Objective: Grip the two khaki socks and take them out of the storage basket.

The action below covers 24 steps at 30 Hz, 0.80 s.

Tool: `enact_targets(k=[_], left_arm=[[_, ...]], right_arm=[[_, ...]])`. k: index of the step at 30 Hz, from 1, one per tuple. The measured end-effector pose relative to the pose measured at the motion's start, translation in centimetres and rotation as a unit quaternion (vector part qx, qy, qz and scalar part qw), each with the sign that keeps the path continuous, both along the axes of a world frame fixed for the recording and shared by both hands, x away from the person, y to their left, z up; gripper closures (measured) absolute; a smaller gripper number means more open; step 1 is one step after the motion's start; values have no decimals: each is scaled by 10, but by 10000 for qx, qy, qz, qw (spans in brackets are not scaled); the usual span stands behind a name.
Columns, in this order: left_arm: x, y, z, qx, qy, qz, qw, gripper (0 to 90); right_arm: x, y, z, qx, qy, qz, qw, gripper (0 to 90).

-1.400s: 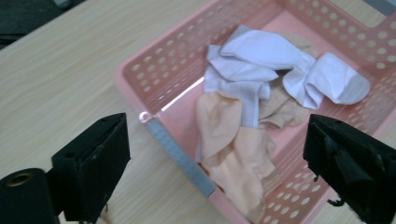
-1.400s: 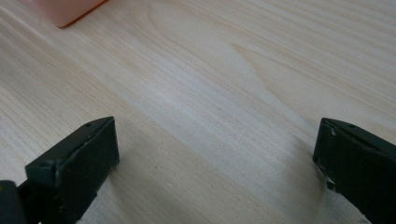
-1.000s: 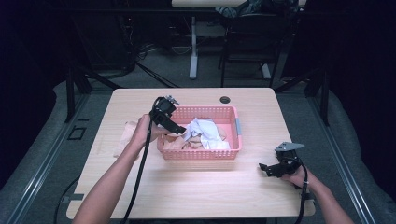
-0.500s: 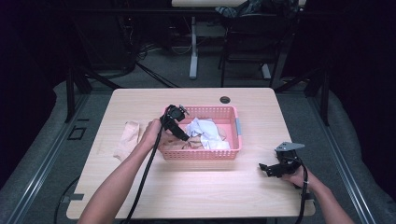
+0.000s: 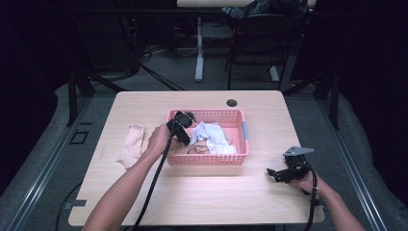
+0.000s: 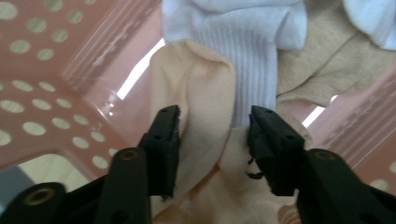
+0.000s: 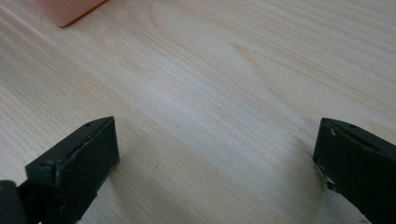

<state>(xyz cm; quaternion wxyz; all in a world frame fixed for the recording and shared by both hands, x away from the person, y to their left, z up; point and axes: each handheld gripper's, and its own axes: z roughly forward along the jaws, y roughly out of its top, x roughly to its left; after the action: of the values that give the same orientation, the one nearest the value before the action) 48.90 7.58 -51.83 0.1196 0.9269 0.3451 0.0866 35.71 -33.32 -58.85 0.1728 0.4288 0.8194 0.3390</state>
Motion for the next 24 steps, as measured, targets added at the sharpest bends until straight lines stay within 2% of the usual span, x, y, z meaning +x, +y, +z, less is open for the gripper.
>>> enact_targets(k=[1,2,3,7,12,14,15,16,18,22,24], left_arm=[[0,0,1,-14,35,26,10000,609],[1,0,1,36,41,35,10000,687],[1,-1,1,79,57,31,9999,687],[3,1,-2,164,81,69,9998,825],[4,4,-3,125,89,106,9998,854],[3,7,1,81,73,102,9999,860],[3,8,3,12,74,109,9999,862],[0,12,8,-166,17,141,9998,863],[-1,13,12,-246,-9,131,9996,864],[-9,18,33,-490,-173,33,9986,862],[-11,18,37,-510,-218,24,9985,862]], right_arm=[[0,0,0,0,0,0,10000,0],[0,0,0,-8,5,2,10000,0],[0,0,0,-8,5,2,10000,0],[0,0,0,-7,-2,-7,10000,0],[0,0,0,-6,-2,3,10000,0],[0,0,0,-5,0,1,10000,0],[0,0,0,-4,-4,3,10000,0],[0,0,0,-4,-1,-3,10000,0],[0,0,0,-1,0,-4,10000,0],[0,0,0,-1,-1,-2,10000,0],[0,0,0,-2,0,-3,10000,0]])
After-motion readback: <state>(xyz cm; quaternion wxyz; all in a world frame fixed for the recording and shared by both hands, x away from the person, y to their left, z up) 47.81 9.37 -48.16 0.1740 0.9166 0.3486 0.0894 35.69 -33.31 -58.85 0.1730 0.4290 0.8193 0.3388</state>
